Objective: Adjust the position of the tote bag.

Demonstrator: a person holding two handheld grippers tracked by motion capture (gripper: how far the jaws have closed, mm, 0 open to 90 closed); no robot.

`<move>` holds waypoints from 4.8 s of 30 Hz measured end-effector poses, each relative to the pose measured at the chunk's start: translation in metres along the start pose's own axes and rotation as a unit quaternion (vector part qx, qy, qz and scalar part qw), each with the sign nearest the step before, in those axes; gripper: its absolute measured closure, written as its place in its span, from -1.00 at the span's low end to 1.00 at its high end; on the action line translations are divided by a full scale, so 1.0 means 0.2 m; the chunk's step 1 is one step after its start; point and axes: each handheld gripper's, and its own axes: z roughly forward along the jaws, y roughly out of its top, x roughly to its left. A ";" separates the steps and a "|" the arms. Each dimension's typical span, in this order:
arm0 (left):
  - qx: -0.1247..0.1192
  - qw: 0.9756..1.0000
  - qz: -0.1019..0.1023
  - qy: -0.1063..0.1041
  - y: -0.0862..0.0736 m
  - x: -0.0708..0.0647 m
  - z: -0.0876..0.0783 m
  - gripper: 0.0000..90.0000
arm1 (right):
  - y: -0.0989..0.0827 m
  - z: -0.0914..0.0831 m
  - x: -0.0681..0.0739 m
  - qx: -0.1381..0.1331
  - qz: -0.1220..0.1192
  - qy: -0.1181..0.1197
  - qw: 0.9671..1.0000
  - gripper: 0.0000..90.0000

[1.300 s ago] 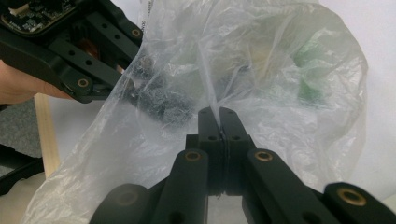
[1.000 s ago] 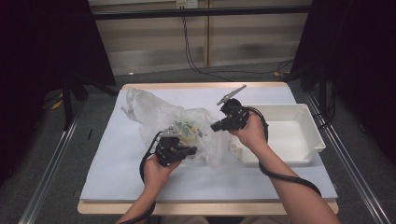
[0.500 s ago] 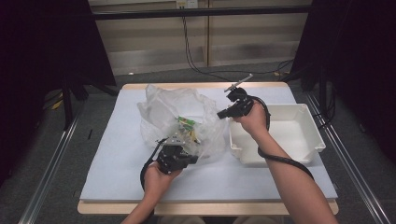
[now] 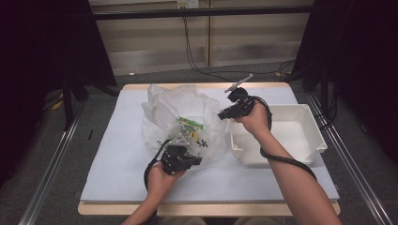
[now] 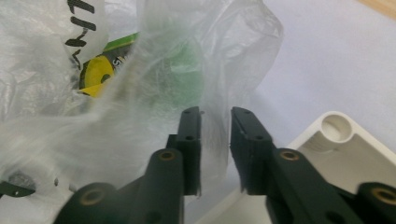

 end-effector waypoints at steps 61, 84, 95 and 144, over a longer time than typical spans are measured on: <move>0.007 1.000 -0.006 -0.006 0.00 0.00 0.04 1.00 | 0.17 0.00 -0.10 -0.001 0.010 -0.081 0.997 -0.10; -0.004 1.000 -0.007 0.002 0.00 0.00 0.01 0.95 | 0.06 0.11 0.32 -0.009 -0.066 0.016 0.998 -0.22; -0.044 0.998 -0.020 0.035 0.02 0.05 -0.12 0.30 | -0.01 0.19 0.37 0.024 -0.082 0.023 0.996 0.19; -0.030 0.978 -0.127 0.164 -0.18 0.40 -0.51 1.00 | -0.07 0.23 0.38 0.066 -0.102 0.045 0.992 1.00</move>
